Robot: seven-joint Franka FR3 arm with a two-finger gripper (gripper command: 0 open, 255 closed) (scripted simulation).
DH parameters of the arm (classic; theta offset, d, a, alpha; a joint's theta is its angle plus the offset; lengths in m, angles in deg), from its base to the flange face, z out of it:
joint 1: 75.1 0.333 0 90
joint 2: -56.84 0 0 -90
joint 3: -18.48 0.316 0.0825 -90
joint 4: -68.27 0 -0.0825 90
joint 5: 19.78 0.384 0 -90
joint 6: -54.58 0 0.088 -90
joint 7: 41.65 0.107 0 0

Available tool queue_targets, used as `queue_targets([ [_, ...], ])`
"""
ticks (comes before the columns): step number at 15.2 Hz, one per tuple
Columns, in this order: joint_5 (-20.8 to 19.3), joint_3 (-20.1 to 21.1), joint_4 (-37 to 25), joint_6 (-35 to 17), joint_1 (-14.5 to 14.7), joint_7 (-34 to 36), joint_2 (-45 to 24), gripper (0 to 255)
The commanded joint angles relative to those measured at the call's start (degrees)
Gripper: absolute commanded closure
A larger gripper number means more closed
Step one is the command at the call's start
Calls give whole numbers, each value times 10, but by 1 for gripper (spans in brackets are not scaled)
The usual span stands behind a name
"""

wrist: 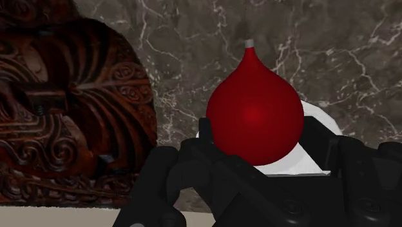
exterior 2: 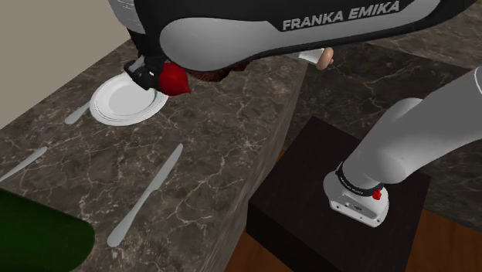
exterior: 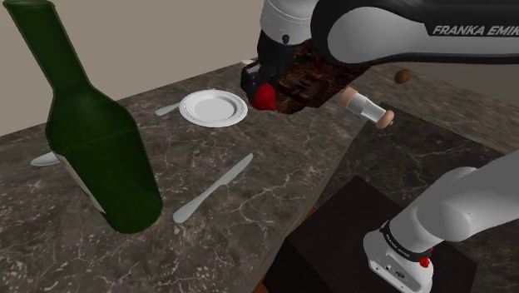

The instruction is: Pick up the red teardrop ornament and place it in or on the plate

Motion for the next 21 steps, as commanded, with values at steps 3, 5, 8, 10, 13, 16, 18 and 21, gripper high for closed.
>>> queue_targets([
  [3,-71,38,-95,9,-20,37,-114,255],
  [5,-115,52,-151,24,-17,57,-176,255],
  [8,-184,60,-246,58,8,80,-272,255],
  [10,-226,56,-320,86,38,87,-337,255],
  [13,-245,47,-344,86,55,92,-368,255],
  [16,-243,47,-314,61,47,99,-363,255],
  [18,-243,47,-296,46,43,104,-360,255],
  [21,-244,46,-270,23,38,111,-358,255],
])
